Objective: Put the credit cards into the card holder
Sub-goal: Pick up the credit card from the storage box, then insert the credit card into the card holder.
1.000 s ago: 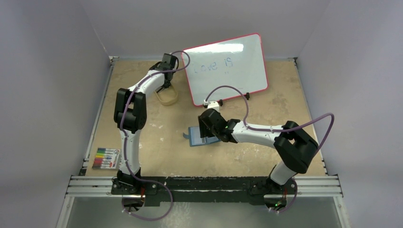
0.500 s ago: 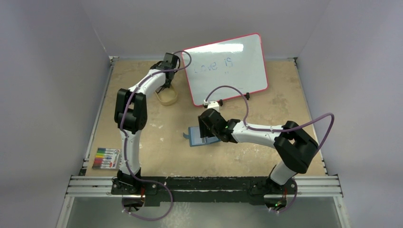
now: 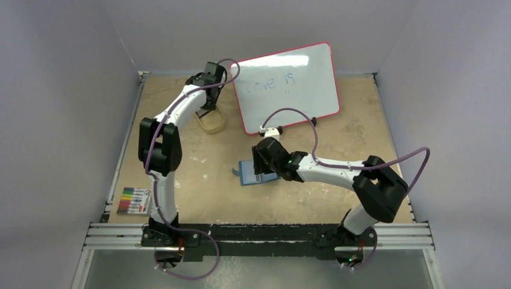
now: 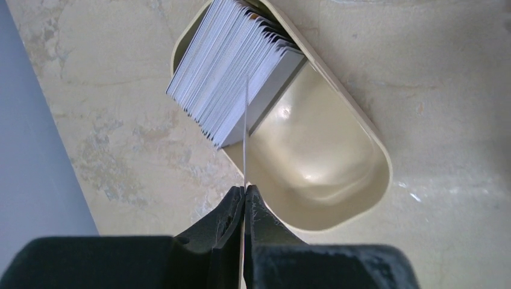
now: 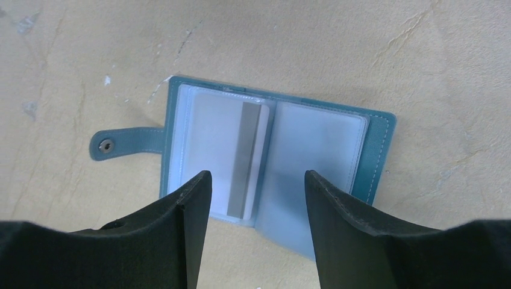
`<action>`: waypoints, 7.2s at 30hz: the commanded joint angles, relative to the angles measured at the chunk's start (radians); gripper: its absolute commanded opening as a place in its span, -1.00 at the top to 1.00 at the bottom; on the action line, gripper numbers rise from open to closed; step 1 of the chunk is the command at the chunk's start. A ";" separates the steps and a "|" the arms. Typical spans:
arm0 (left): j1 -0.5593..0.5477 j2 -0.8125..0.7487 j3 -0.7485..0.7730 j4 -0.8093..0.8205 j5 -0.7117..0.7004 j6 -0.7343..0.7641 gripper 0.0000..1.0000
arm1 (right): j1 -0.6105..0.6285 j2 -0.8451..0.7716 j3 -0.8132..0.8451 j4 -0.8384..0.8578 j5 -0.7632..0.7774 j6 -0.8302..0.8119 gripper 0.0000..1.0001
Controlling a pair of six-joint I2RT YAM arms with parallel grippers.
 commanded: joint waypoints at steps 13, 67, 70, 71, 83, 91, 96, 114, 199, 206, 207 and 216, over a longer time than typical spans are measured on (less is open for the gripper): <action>0.008 -0.430 -0.246 0.017 0.471 -0.352 1.00 | -0.097 -0.118 -0.087 0.075 -0.158 -0.011 -0.01; -0.238 -0.493 -1.203 0.946 0.896 -0.988 1.00 | -0.159 -0.046 -0.174 0.102 -0.145 0.017 0.24; -0.240 -0.474 -1.205 0.956 0.911 -0.984 1.00 | -0.159 -0.048 -0.181 0.110 -0.149 0.018 0.24; -0.240 -0.467 -1.205 0.962 0.916 -0.984 1.00 | -0.160 -0.048 -0.183 0.111 -0.150 0.020 0.24; -0.242 -0.394 -1.149 0.950 0.905 -0.948 1.00 | -0.159 -0.045 -0.188 0.113 -0.160 0.020 0.23; -0.242 -0.366 -1.090 0.876 0.837 -0.897 1.00 | -0.159 -0.047 -0.197 0.128 -0.170 0.028 0.22; -0.242 -0.363 -1.065 0.826 0.790 -0.864 1.00 | -0.159 -0.061 -0.198 0.124 -0.171 0.030 0.22; -0.259 -0.324 -1.070 0.880 0.786 -0.893 1.00 | -0.219 -0.091 -0.185 0.086 -0.172 0.016 0.17; -0.496 -0.431 -1.001 0.879 0.498 -0.970 0.29 | -0.221 -0.129 -0.300 0.272 -0.328 0.112 0.35; -0.496 -0.518 -0.984 0.778 0.407 -0.904 0.27 | -0.221 -0.224 -0.271 0.161 -0.236 0.078 0.28; -0.496 -0.530 -0.981 0.761 0.391 -0.896 0.26 | -0.221 -0.237 -0.265 0.150 -0.223 0.078 0.26; -0.487 -0.615 -0.889 0.561 0.251 -0.755 0.09 | -0.219 -0.294 -0.247 0.146 -0.222 0.038 0.23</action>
